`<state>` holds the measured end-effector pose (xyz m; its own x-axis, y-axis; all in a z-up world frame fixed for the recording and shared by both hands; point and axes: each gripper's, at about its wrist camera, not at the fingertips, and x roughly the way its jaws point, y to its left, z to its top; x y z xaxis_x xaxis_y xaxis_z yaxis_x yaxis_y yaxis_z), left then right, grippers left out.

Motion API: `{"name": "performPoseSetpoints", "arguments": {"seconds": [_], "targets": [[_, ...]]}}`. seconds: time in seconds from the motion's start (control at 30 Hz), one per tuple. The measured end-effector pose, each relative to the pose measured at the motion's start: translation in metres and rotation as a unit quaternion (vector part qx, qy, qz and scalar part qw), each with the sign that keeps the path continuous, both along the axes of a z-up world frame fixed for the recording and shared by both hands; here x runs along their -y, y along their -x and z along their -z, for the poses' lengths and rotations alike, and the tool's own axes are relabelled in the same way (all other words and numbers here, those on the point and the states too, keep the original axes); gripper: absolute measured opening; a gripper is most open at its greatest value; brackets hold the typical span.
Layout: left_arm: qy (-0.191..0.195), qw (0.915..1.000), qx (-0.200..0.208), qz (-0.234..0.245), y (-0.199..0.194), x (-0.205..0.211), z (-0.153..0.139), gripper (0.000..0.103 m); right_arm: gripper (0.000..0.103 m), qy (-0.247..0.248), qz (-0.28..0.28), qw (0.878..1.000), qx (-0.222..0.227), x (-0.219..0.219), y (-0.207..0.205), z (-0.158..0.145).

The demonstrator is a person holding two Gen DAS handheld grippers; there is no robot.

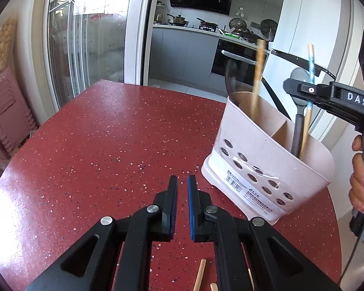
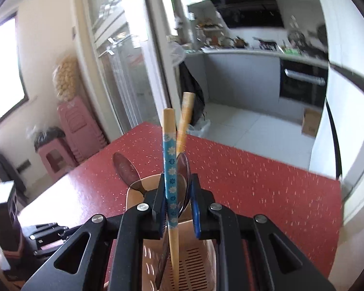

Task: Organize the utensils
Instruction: 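Open both grippers and lift them away from the caddy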

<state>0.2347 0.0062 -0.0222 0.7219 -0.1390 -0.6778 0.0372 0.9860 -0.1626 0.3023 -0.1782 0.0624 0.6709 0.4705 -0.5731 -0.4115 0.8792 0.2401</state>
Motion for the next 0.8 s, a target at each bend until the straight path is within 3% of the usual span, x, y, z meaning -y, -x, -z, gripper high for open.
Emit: {"name": "performPoseSetpoints", "arguments": {"seconds": [0.07,0.27,0.3,0.4,0.53,0.6,0.63,0.8], "targets": [[0.001,1.0,-0.003,-0.003,-0.001,-0.001,0.001,0.037,0.019,-0.008,-0.002,1.0,-0.015,0.005,-0.003,0.0],[0.002,1.0,-0.007,-0.001,0.001,0.0,0.001,0.037,0.019,-0.059,0.01,0.998,-0.001,0.018,0.003,-0.012],[0.002,1.0,-0.008,-0.001,0.001,0.0,0.001,0.037,0.022,-0.049,0.014,0.999,-0.002,0.017,0.004,-0.013],[0.006,1.0,-0.007,-0.002,0.004,-0.002,0.0,0.037,0.048,-0.037,0.024,0.999,-0.008,0.018,0.012,-0.015],[0.011,0.9998,-0.013,-0.005,0.005,-0.005,0.002,0.038,0.048,-0.032,0.019,0.999,-0.022,0.017,0.026,-0.019],[0.012,0.9998,-0.017,-0.007,0.007,-0.008,0.002,0.092,0.048,-0.029,0.013,0.999,-0.03,0.016,0.035,-0.019],[0.008,0.9997,-0.016,-0.015,0.008,-0.01,0.001,0.103,0.048,-0.027,0.013,0.999,-0.034,0.016,0.039,-0.018],[-0.007,0.9999,0.004,-0.015,0.02,-0.013,-0.003,0.103,0.048,-0.05,0.027,0.997,-0.057,0.021,0.061,-0.016]]}}
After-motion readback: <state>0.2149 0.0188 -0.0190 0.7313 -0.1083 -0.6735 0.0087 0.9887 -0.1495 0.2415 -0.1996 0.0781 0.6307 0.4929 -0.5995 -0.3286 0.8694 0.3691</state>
